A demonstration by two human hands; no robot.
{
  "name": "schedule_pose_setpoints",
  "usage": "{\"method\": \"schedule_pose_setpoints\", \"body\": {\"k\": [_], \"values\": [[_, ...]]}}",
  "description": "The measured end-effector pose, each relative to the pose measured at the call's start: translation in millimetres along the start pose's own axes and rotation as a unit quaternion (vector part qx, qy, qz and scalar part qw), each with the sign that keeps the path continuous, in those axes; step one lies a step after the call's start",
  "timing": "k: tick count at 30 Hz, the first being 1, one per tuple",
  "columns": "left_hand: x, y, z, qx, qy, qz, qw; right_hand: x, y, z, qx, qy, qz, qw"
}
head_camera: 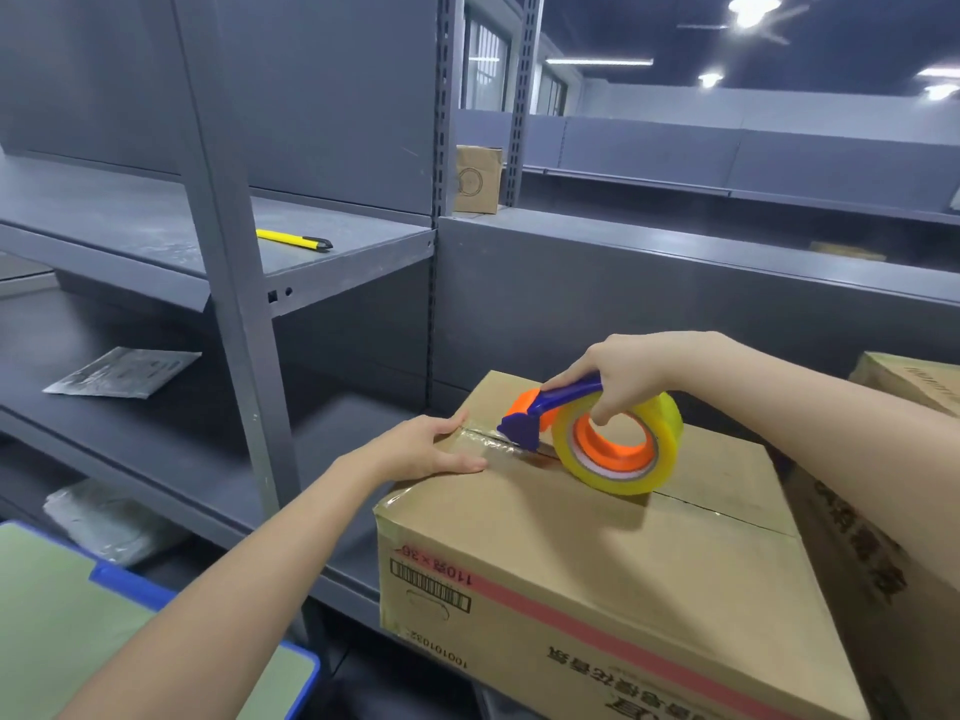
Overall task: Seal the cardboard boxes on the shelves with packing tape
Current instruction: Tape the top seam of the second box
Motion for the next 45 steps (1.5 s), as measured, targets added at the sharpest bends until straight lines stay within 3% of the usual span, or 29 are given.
{"method": "schedule_pose_setpoints", "body": {"k": [5, 11, 18, 21, 24, 26, 35, 39, 45], "values": [[1.8, -1.1, -0.8, -0.004, 0.016, 0.014, 1.0, 52.0, -14.4, -46.7, 0.0, -0.038, 0.016, 0.999], [3.7, -5.9, 1.9, -0.06, 0.027, 0.023, 0.998, 51.4, -23.3, -36.8, 0.016, -0.019, 0.001, 1.0], [4.9, -12.1, -46.1, -0.23, -0.085, -0.012, 0.969, 40.7, -28.6, -25.9, 0.027, -0.013, 0.044, 0.999], [7.6, -38.2, -67.3, -0.206, -0.094, 0.023, 0.974, 38.8, -28.5, -25.4, 0.029, -0.018, 0.048, 0.998], [12.9, -53.7, -80.4, -0.22, -0.129, -0.015, 0.967, 40.2, -26.3, -26.2, 0.03, -0.019, 0.026, 0.999], [14.5, -50.9, -80.3, -0.227, -0.143, -0.042, 0.962, 40.3, -24.6, -26.6, 0.043, -0.022, -0.001, 0.999], [10.6, -16.3, -46.0, -0.189, -0.152, -0.026, 0.97, 21.5, -6.1, -2.3, 0.068, -0.023, -0.09, 0.993], [11.5, -5.8, -32.4, -0.188, -0.156, -0.027, 0.969, 2.4, -0.5, 18.3, 0.09, -0.014, -0.095, 0.991], [10.9, -5.0, -32.2, -0.163, -0.161, -0.033, 0.973, 26.1, -6.8, -9.7, -0.04, -0.018, -0.063, 0.997]]}}
Point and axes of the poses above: each hand's wrist, its own x-axis away from the middle knuckle, its own y-axis out of the back of the hand, z = x × y, the point moved 10 cm from there along -x, towards the middle knuckle, and after that the axes turned 4 degrees about -z, right-handed, at the moved point
